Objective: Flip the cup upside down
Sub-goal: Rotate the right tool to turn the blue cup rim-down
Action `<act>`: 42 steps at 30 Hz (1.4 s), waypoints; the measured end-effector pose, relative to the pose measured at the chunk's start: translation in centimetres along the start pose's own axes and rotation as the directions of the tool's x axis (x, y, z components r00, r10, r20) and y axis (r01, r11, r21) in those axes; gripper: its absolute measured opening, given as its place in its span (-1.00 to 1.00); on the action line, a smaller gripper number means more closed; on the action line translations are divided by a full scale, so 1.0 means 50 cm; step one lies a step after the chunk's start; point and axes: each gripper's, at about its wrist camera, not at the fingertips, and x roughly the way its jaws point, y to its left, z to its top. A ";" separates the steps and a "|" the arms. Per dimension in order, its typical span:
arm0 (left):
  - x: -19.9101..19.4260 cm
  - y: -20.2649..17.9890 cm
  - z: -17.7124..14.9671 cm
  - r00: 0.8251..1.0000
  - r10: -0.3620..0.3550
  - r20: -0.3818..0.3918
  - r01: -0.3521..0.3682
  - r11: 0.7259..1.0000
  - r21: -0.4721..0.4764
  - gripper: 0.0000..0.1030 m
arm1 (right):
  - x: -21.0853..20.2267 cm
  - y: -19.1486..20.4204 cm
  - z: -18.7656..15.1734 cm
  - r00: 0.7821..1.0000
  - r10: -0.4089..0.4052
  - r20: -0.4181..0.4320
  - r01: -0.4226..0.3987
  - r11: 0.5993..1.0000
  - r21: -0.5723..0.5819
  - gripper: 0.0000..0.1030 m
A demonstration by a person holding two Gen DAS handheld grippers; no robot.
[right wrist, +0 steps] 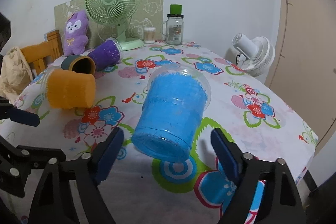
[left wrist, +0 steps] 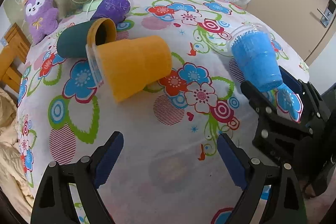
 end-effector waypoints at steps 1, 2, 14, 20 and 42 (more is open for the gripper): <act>0.001 -0.001 -0.001 1.000 -0.002 0.000 0.002 1.000 0.000 0.79 | 0.002 -0.001 -0.002 1.000 0.000 0.000 0.000 1.000 0.003 0.52; 0.002 -0.001 -0.001 1.000 -0.006 0.000 0.006 1.000 0.000 0.79 | 0.003 -0.003 -0.002 1.000 -0.004 0.000 0.004 1.000 0.006 0.48; 0.011 -0.021 -0.006 0.999 -0.022 0.024 0.021 0.999 0.035 0.79 | 0.003 -0.010 0.005 0.999 0.023 0.025 -0.024 1.000 0.014 0.10; -0.013 -0.023 0.004 0.999 -0.041 -0.002 0.041 0.999 0.017 0.79 | -0.011 -0.017 0.038 0.999 0.053 -0.007 -0.052 0.998 0.028 0.10; -0.093 -0.069 0.078 0.998 0.031 -0.059 -0.040 0.986 -0.162 0.78 | -0.024 -0.059 0.198 0.900 0.116 -0.419 -0.167 0.982 -0.086 0.10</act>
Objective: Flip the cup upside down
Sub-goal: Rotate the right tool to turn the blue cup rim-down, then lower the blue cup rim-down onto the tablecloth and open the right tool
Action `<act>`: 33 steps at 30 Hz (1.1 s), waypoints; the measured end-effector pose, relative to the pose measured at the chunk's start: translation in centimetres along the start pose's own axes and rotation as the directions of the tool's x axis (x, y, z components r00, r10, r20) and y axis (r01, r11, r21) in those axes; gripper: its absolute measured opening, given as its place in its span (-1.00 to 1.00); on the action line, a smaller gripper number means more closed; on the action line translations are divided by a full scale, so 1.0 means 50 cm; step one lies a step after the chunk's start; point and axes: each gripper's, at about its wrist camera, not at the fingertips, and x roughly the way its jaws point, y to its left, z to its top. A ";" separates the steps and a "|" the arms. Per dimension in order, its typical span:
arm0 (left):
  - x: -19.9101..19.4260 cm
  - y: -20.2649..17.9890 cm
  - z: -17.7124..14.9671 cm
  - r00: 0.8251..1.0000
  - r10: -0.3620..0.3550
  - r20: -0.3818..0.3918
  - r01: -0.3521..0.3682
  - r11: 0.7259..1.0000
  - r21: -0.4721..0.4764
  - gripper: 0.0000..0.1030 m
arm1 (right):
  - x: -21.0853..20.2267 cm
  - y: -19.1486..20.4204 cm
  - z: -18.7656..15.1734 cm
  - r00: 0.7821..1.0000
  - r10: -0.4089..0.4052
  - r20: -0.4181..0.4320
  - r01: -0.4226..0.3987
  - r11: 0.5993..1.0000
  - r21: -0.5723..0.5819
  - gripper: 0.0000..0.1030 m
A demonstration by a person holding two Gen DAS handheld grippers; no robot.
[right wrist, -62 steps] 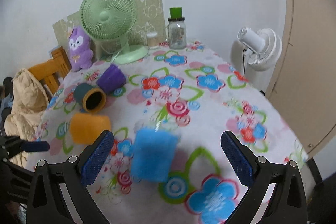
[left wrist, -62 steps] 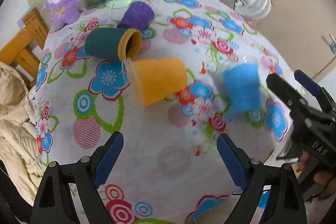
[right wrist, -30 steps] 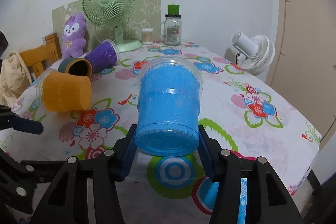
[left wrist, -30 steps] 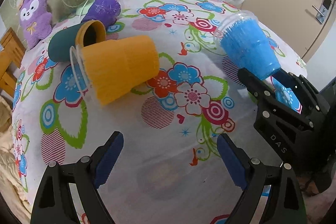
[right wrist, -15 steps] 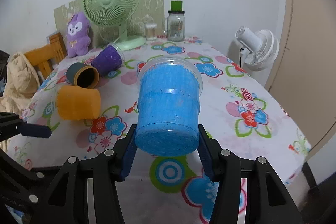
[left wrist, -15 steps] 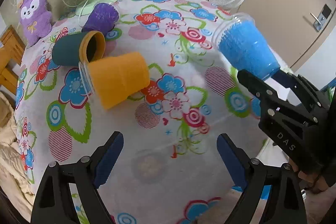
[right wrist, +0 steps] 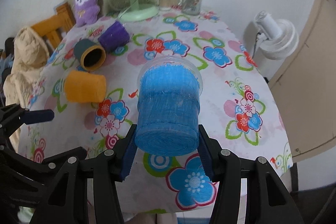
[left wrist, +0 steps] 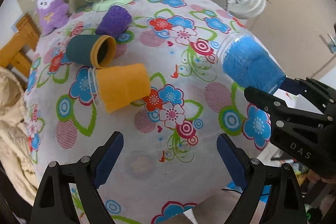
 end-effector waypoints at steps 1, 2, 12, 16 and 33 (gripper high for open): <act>0.000 -0.005 0.001 1.000 0.016 -0.001 -0.016 1.000 -0.013 0.78 | 0.008 -0.003 0.007 0.999 0.015 -0.037 -0.016 1.000 -0.022 0.10; -0.001 -0.010 0.002 1.000 0.024 0.002 -0.024 0.999 -0.046 0.79 | 0.014 -0.004 0.012 0.997 0.026 -0.067 -0.028 0.999 -0.037 0.10; 0.019 -0.030 0.007 0.999 0.033 -0.028 -0.038 0.976 -0.214 0.78 | 0.041 -0.030 0.077 0.974 0.044 -0.224 -0.089 0.977 -0.194 0.10; 0.024 -0.031 0.012 0.999 0.043 -0.030 -0.049 0.971 -0.235 0.78 | 0.055 -0.027 0.094 0.957 0.045 -0.288 -0.115 0.966 -0.231 0.10; 0.062 -0.022 0.007 0.995 0.025 -0.096 -0.053 0.952 -0.302 0.78 | 0.119 0.002 0.107 0.856 -0.002 -0.516 -0.225 0.899 -0.377 0.10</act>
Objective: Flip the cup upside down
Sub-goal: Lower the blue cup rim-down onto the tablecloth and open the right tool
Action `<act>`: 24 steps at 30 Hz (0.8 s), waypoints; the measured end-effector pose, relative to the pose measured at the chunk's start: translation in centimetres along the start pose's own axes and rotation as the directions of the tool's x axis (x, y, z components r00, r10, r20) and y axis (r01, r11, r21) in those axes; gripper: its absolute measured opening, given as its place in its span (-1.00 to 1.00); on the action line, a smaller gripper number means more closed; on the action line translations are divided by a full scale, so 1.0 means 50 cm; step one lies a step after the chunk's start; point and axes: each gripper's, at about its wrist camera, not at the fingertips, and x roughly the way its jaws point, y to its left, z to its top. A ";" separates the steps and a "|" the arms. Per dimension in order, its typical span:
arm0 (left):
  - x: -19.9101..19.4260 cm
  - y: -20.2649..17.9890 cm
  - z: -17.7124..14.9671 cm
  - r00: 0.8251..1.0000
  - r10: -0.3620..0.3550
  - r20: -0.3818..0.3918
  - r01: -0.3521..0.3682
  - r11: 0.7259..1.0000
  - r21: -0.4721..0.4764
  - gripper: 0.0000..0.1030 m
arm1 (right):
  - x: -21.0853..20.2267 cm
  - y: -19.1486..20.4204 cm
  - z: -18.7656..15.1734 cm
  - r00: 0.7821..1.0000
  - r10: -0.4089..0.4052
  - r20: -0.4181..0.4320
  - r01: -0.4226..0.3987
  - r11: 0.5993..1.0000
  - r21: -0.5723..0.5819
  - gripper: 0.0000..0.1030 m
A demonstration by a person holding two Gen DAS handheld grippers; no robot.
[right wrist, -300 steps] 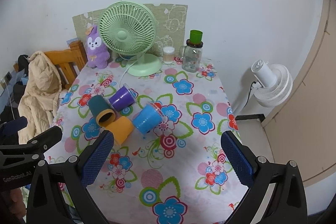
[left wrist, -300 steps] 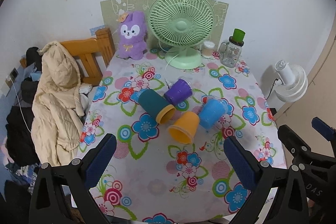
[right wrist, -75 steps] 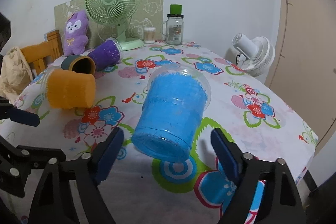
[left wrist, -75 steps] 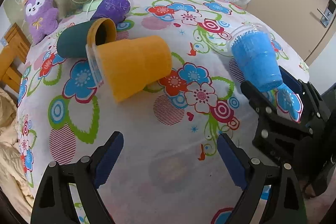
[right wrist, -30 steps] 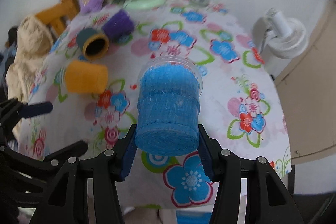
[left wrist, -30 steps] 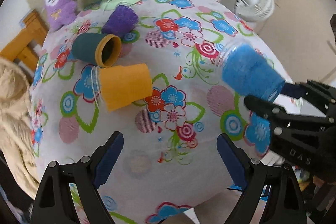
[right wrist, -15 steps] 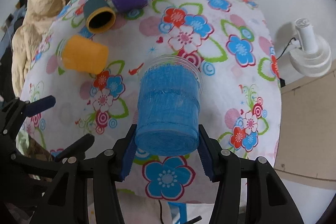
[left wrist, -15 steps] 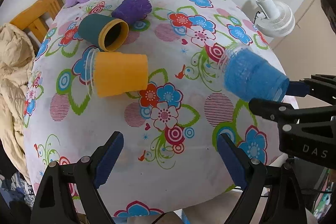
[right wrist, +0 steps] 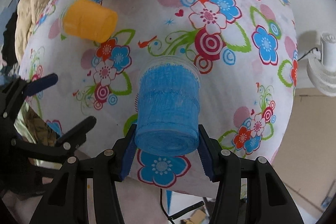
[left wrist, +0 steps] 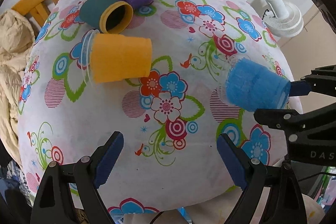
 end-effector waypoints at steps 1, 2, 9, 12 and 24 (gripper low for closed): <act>0.001 0.001 0.001 1.000 -0.001 0.000 0.001 1.000 -0.002 0.78 | 0.001 0.001 0.002 1.000 -0.004 -0.010 0.004 1.000 -0.015 0.10; 0.001 0.002 0.002 1.000 -0.002 0.000 0.002 1.000 -0.003 0.78 | 0.002 0.002 0.003 1.000 -0.002 -0.016 0.001 1.000 -0.025 0.10; 0.006 0.010 0.003 1.000 0.005 -0.013 -0.005 1.000 0.002 0.78 | 0.005 0.015 0.013 0.998 0.002 -0.064 -0.008 0.996 -0.087 0.10; 0.007 0.020 0.005 1.000 0.009 -0.021 -0.009 1.000 -0.011 0.78 | 0.006 0.021 0.024 0.997 -0.004 -0.071 -0.005 0.993 -0.118 0.13; -0.023 0.027 0.016 0.999 0.035 0.017 -0.035 0.999 -0.019 0.78 | -0.031 0.038 0.048 0.998 0.010 0.055 -0.004 0.993 -0.115 0.77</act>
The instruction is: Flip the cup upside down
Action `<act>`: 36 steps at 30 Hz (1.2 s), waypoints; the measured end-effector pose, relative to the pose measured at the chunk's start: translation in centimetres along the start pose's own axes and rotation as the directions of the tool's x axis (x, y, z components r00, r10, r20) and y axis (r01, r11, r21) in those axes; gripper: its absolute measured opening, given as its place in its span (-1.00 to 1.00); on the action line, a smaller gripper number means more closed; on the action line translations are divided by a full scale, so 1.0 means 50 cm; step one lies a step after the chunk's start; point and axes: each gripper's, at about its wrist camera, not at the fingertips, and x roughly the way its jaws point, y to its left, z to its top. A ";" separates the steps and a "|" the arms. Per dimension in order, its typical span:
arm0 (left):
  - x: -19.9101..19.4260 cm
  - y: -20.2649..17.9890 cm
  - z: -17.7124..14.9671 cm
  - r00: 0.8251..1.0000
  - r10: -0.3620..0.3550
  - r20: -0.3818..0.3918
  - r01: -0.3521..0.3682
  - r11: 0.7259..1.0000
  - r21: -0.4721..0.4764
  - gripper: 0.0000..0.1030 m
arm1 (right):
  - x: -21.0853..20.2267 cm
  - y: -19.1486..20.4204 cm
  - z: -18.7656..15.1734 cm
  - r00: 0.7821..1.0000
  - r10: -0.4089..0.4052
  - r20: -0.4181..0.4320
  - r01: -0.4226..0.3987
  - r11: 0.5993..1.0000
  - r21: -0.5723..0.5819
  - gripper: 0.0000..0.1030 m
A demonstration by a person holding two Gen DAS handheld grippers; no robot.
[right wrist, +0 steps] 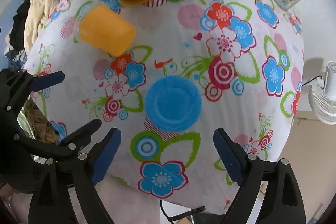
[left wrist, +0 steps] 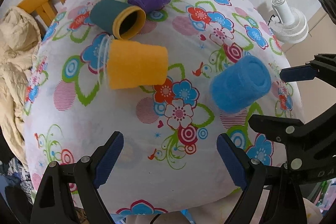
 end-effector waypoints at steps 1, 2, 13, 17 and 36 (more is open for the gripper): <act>-0.005 0.000 0.000 1.000 0.007 0.007 -0.007 1.000 0.002 0.78 | -0.005 -0.001 -0.004 1.000 0.001 0.015 -0.001 1.000 0.006 0.77; -0.011 0.001 0.001 1.000 0.012 0.013 -0.012 1.000 0.002 0.78 | -0.008 -0.002 -0.009 1.000 0.006 0.027 -0.006 1.000 0.013 0.78; -0.081 0.011 0.024 0.993 0.028 0.112 -0.036 0.997 0.071 0.79 | -0.088 -0.008 -0.048 0.961 -0.055 0.271 0.022 0.992 0.126 0.78; -0.109 0.002 0.025 0.987 0.004 0.158 -0.029 0.987 0.155 0.85 | -0.116 -0.007 -0.075 0.936 -0.081 0.342 0.015 0.981 0.192 0.78; -0.202 -0.015 -0.037 0.957 -0.029 0.288 -0.009 0.991 0.130 1.00 | -0.183 0.009 -0.220 0.809 -0.235 0.539 -0.030 0.899 0.437 0.99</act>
